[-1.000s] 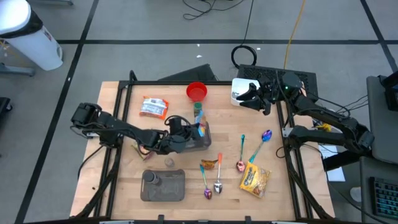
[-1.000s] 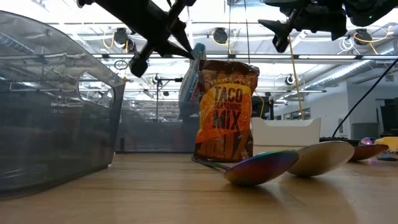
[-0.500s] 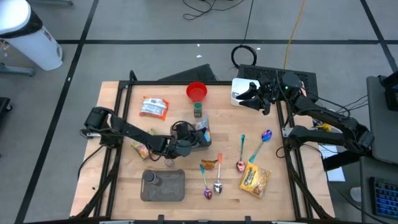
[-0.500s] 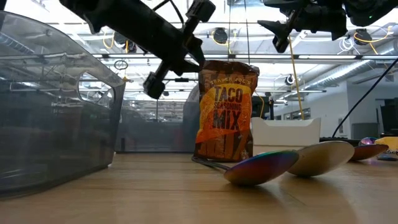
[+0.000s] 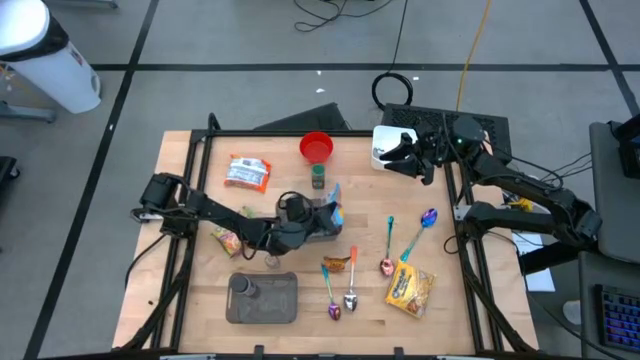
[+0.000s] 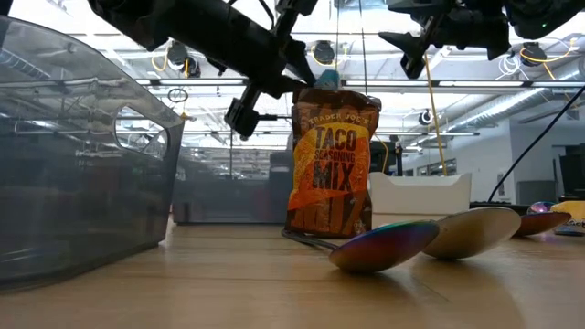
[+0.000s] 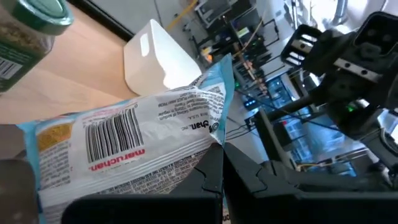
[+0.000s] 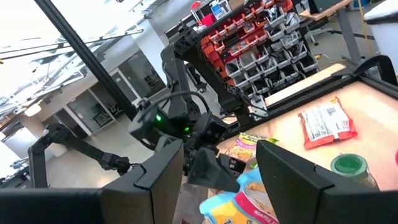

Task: Pick & Place Food Item
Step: Put the blue noodle pack into the top black bin, then put the top left purple spoon into the white bin

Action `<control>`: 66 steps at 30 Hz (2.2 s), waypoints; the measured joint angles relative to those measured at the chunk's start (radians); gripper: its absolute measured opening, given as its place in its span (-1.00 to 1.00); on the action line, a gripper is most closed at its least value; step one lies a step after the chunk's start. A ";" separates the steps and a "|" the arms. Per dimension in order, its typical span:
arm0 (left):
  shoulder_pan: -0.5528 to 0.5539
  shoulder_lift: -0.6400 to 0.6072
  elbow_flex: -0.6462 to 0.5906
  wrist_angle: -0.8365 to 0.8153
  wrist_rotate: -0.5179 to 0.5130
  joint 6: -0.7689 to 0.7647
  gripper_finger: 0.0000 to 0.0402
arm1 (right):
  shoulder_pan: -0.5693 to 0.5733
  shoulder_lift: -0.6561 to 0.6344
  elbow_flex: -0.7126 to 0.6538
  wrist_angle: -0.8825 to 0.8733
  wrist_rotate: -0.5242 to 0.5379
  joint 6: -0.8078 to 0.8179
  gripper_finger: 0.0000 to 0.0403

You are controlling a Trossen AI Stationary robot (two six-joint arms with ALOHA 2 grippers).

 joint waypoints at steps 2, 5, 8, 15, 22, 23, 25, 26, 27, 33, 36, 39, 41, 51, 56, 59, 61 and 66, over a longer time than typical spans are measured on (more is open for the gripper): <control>0.000 0.001 0.000 -0.002 0.001 -0.006 -1.00 | 0.000 0.000 0.000 -0.001 0.001 -0.002 -0.03; -0.001 0.001 0.000 0.000 0.019 -0.021 -1.00 | 0.000 0.000 0.000 -0.004 0.001 -0.003 -0.03; -0.002 0.001 0.000 0.002 0.018 -0.043 -1.00 | 0.000 0.001 0.000 -0.004 0.001 -0.004 -0.03; -0.002 0.000 0.000 0.110 0.016 0.033 -0.99 | 0.000 0.001 0.000 -0.005 0.002 -0.004 -0.03; -0.002 0.000 0.000 0.019 0.020 -0.032 -0.99 | 0.000 0.004 0.000 -0.006 0.002 -0.004 -0.03; -0.002 0.000 0.000 0.004 0.021 -0.045 -0.99 | 0.000 0.004 0.000 -0.006 0.002 -0.004 -0.03; -0.002 0.000 0.000 -0.026 0.021 -0.071 -0.99 | 0.000 0.004 0.000 -0.006 0.002 -0.004 -0.03; -0.002 0.000 0.000 -0.042 0.021 -0.082 -0.99 | 0.000 0.004 0.000 -0.006 0.002 -0.004 -0.03; -0.002 0.000 0.000 -0.056 0.022 -0.095 -0.99 | 0.000 0.004 0.000 -0.006 0.002 -0.004 -0.03; -0.002 0.000 0.000 -0.095 0.023 -0.131 -0.99 | 0.000 0.004 0.000 -0.006 0.002 -0.005 -0.03; -0.002 0.000 0.000 -0.106 0.023 -0.133 -0.99 | 0.000 0.004 0.000 -0.006 0.002 -0.005 -0.03; -0.002 0.000 0.000 -0.127 0.023 -0.150 -0.98 | 0.000 0.004 0.000 -0.006 0.002 -0.008 -0.03; -0.002 0.000 0.000 -0.136 0.023 -0.153 -0.98 | 0.000 0.004 0.000 -0.006 0.002 -0.009 -0.03; 0.000 0.001 0.000 -0.152 0.023 -0.172 -0.88 | 0.000 0.004 0.000 -0.006 0.002 -0.009 -0.03; 0.000 0.001 0.000 -0.150 0.022 -0.169 -0.68 | 0.000 0.004 0.000 -0.006 0.002 -0.008 -0.03; 0.000 0.001 0.000 -0.148 0.022 -0.167 -0.53 | 0.000 0.004 0.000 -0.006 0.002 -0.008 -0.03; 0.000 0.001 0.000 -0.148 0.022 -0.167 -0.42 | 0.000 0.004 0.000 -0.006 0.002 -0.005 -0.03; 0.003 0.001 0.000 -0.141 0.023 -0.165 -0.18 | 0.000 0.004 0.000 -0.007 0.002 -0.005 -0.03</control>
